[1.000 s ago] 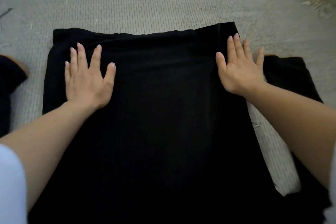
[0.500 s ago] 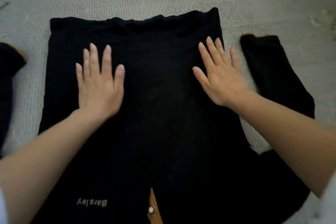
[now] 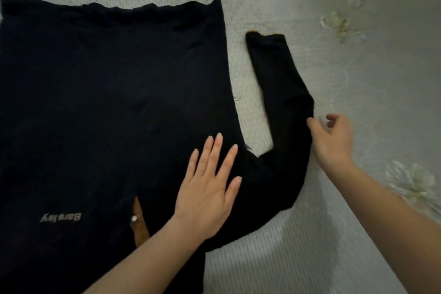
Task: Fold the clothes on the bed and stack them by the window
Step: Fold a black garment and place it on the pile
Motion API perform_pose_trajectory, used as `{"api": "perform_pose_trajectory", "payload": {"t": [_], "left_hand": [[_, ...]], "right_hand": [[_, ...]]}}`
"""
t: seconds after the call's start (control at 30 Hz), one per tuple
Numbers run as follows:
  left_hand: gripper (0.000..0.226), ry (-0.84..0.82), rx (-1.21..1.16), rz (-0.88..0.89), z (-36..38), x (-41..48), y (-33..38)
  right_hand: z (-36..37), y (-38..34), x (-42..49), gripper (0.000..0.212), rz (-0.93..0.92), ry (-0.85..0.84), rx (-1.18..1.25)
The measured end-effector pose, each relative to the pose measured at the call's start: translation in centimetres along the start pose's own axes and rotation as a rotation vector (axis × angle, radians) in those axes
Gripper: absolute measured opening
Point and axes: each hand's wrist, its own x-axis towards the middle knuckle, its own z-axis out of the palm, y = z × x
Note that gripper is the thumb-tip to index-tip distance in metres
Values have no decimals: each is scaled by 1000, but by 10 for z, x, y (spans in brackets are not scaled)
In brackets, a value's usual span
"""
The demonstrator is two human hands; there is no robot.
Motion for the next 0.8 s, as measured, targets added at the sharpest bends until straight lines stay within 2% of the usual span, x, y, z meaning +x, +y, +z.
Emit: {"api": "perform_pose_trajectory", "payload": {"t": [0.03,0.07,0.13,0.2,0.27,0.33,0.37,0.43,0.5,0.57,0.63,0.7,0.77,0.8], "left_hand": [[58,-2,-19,-10,5,-1,9],[59,-10,-32,-25,10,-2,15],[60,-21,-20,-46,16,-2,20],[60,-8,-5,-55,15,-2,19],[60,6,-20,-82,12,-1,19],[59,21,-31,-105,10,-3,19],[58,16,-25,-111,9,-5,19],[59,-25,9,-119,10,-9,22],[62,-48,36,-127,12,-12,27],[62,-36,49,-113,12,-12,35],[62,-20,35,-82,12,-15,43],[63,-26,17,-84,15,-22,50],[64,-49,-15,-132,17,-28,55],[64,-49,-34,-155,16,-29,56]], "right_hand": [[-1,0,-1,49,36,-60,23],[0,-1,0,40,47,-137,17],[-2,-10,1,13,60,-198,74],[-13,-17,4,19,96,-63,307],[-35,-16,6,16,156,163,551],[-55,-4,0,15,203,250,605],[-61,7,-5,12,252,212,603],[-66,25,-15,6,430,13,659],[-69,33,-22,16,612,-195,794],[-73,30,-23,27,641,-188,885],[-74,16,-26,24,577,-60,947],[-67,-12,-35,4,406,133,886],[-51,-59,-53,25,50,265,795],[-38,-84,-64,32,-182,255,720]]}}
